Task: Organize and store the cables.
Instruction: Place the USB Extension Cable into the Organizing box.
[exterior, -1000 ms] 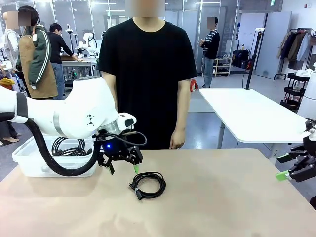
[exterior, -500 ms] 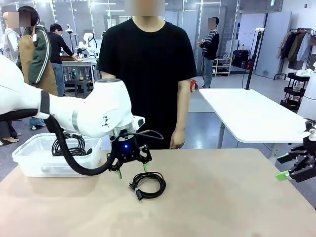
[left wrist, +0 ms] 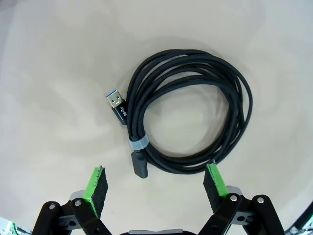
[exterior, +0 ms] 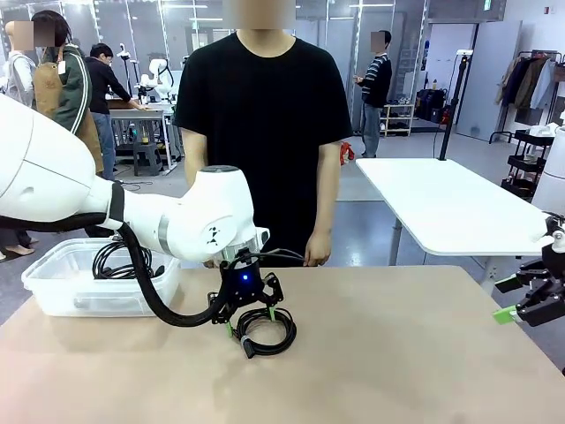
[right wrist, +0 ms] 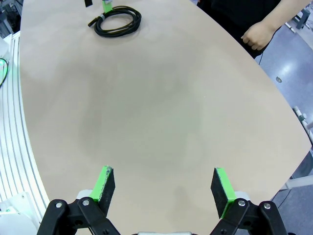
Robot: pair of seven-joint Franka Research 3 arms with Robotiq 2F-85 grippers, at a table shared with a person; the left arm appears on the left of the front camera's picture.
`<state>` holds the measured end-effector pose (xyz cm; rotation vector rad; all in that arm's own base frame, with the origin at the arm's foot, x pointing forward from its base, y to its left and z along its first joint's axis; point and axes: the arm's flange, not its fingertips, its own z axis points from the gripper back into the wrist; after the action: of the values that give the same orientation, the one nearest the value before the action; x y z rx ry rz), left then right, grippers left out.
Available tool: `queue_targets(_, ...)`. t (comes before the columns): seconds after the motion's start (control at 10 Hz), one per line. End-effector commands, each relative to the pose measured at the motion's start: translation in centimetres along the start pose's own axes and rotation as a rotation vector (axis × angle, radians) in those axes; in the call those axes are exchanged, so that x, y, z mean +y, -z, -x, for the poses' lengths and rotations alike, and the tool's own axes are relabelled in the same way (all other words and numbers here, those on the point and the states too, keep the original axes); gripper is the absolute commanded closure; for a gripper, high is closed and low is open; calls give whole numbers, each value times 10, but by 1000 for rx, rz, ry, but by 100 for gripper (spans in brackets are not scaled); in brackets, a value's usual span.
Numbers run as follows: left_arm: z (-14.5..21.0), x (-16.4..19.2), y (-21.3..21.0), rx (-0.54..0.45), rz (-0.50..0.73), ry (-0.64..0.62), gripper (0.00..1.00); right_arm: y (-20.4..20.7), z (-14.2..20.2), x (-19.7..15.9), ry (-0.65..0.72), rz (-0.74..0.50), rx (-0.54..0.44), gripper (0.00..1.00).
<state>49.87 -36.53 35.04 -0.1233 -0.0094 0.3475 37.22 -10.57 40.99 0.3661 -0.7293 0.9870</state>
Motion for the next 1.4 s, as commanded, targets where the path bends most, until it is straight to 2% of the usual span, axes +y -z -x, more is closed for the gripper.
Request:
queue_targets(0.0,-3,-3,6,-23,-6,-39,0,1,0,-1,-1,0,-9,0)
queue_targets(0.4,-5,-2,27,-21,-24,-88,0,1,0,-1,-1,0,-9,0)
queue_targets(0.6,-12,0,33,-49,-38,-121,30,1,0,-1,-1,0,-9,0)
queue_targets(0.8,-13,0,34,-59,-43,-123,69,1,0,-1,-1,0,-9,0)
queue_targets(0.9,-15,0,34,-67,-47,-123,93,1,0,-1,-1,0,-9,0)
queue_targets(1.0,-16,0,36,-58,-47,-121,100,1,0,-1,-1,0,-9,0)
queue_targets(1.3,-15,0,36,-56,-58,-105,99,1,0,-1,-1,0,-9,0)
